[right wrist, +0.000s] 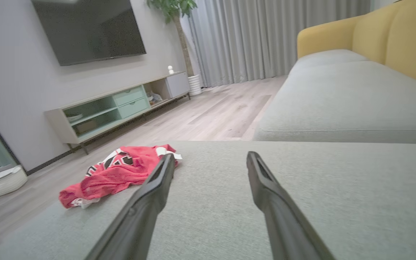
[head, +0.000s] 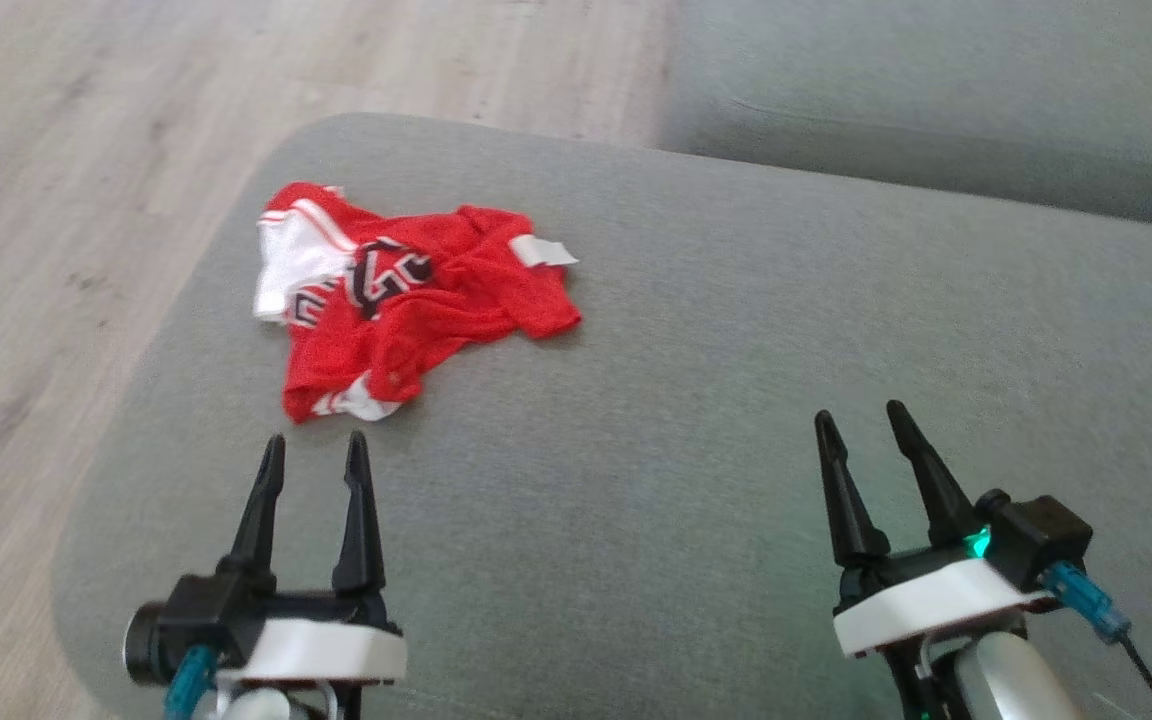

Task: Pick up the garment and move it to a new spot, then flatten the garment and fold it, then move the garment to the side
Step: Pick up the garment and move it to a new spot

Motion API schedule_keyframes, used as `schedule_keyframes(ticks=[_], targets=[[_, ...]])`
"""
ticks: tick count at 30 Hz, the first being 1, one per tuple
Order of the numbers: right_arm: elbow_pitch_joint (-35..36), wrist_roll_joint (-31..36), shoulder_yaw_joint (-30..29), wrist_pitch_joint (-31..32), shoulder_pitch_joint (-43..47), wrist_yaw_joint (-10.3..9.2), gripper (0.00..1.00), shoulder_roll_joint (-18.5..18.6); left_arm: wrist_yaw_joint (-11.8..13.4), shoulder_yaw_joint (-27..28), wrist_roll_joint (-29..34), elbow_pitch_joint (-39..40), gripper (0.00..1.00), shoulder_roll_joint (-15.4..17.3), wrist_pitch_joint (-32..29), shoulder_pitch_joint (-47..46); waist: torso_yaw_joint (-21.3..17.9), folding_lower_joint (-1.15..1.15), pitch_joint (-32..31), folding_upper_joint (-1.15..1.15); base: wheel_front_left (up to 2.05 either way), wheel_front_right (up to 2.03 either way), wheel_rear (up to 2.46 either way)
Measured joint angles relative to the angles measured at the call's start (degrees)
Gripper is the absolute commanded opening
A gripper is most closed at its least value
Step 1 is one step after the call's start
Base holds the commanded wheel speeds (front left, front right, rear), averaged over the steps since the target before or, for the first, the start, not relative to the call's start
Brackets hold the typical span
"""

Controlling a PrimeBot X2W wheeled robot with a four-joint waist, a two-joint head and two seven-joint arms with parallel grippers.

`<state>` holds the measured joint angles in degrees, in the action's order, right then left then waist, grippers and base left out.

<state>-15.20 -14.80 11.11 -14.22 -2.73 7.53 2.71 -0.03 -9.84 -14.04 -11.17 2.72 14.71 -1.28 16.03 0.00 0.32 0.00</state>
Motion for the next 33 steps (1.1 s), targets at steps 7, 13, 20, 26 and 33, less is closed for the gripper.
schedule_keyframes(ticks=[7,13,20,26,33], targets=[[-0.31,-0.43,0.65,0.00,0.01,0.00,1.00,0.01,-0.38,0.01,0.47,-0.51,1.00,0.05,0.00,1.58,3.94,0.00,-1.11,0.00,0.00,0.00,0.00],[-0.42,-0.69,0.45,0.00,0.00,0.00,1.00,0.01,-0.56,-0.13,1.10,-0.91,1.00,0.08,0.00,1.54,5.55,0.00,-0.12,0.00,0.00,0.00,0.00],[0.36,-0.40,-0.88,0.01,-0.36,0.00,1.00,0.01,-3.58,-2.02,2.92,-6.16,1.00,0.93,-0.75,-2.92,4.71,0.00,3.88,0.00,0.00,0.00,0.00],[5.08,1.70,-2.21,0.81,-3.58,0.00,1.00,0.03,-6.09,-5.45,3.48,-13.94,1.00,3.21,-10.03,-18.40,2.50,0.01,9.22,0.00,0.00,0.00,0.00],[11.61,-2.88,-2.45,3.09,-6.21,0.00,1.00,0.07,-7.38,-11.05,1.89,-24.82,1.00,6.99,-17.50,-34.81,-0.77,0.02,16.75,0.00,0.00,0.00,0.00]])
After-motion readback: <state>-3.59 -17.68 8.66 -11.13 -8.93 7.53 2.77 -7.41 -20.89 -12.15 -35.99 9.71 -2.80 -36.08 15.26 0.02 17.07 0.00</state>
